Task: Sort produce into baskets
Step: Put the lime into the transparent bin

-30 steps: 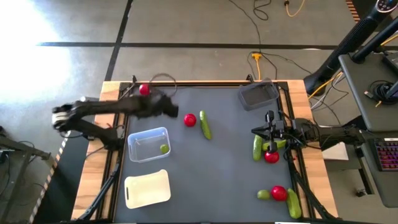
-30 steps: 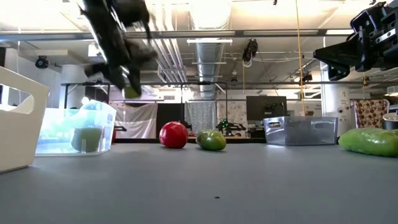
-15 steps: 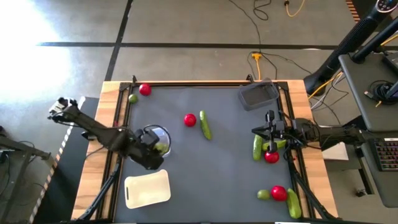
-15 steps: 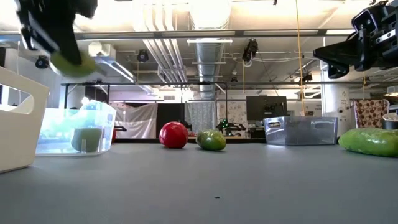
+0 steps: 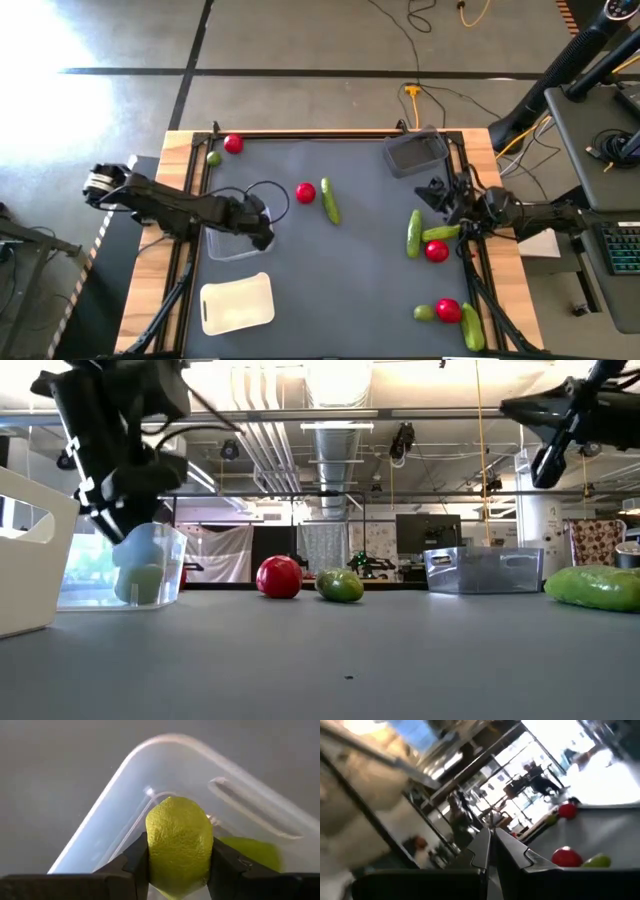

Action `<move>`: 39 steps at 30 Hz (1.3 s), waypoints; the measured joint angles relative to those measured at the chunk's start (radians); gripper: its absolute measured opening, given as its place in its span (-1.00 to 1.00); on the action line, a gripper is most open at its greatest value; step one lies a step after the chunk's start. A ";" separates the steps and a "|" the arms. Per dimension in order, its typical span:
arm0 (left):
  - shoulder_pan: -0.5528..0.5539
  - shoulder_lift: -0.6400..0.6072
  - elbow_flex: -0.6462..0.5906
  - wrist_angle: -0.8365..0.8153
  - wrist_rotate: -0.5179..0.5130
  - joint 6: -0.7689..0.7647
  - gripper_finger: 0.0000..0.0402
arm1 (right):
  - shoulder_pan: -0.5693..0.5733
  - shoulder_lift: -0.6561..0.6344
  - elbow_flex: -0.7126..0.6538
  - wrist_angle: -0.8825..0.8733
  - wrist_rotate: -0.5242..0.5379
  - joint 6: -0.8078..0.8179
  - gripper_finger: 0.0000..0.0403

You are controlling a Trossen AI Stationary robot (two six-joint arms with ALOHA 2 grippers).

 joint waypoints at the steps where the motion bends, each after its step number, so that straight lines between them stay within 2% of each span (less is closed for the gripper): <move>1: 0.002 0.003 -0.004 0.002 0.004 0.000 -0.34 | 0.000 0.000 0.000 0.010 0.000 0.033 -0.91; 4: 0.003 0.003 -0.004 0.009 0.010 -0.004 -0.18 | 0.001 0.003 0.004 0.022 -0.002 0.070 -0.91; 8: 0.008 -0.006 0.005 0.005 0.008 -0.003 0.15 | 0.000 0.036 0.054 0.012 0.006 0.039 -0.88; 12: 0.044 -0.019 0.072 -0.045 0.003 0.048 0.46 | 0.000 0.114 0.137 0.006 0.008 -0.005 -0.74; 15: 0.106 -0.034 0.164 -0.156 -0.029 0.108 0.59 | 0.000 0.205 0.223 0.009 0.008 -0.064 -0.59; 18: 0.224 -0.057 0.266 -0.261 -0.061 0.195 0.61 | 0.000 0.315 0.314 0.008 0.009 -0.135 -0.43; 21: 0.409 -0.063 0.337 -0.345 -0.030 0.330 0.61 | 0.000 0.424 0.401 0.000 0.022 -0.184 -0.29; 26: 0.790 -0.033 0.360 -0.450 0.041 0.476 0.61 | 0.000 0.568 0.538 -0.069 0.044 -0.253 -0.10; 29: 0.949 -0.007 0.352 -0.428 0.042 0.511 0.61 | 0.000 0.635 0.613 -0.127 0.053 -0.262 0.00; 34: 1.083 0.069 0.350 -0.342 0.044 0.564 0.61 | 0.000 0.722 0.716 -0.242 0.055 -0.283 0.12; 39: 1.094 0.207 0.420 -0.373 0.039 0.620 0.58 | 0.000 0.766 0.788 -0.280 0.062 -0.351 0.21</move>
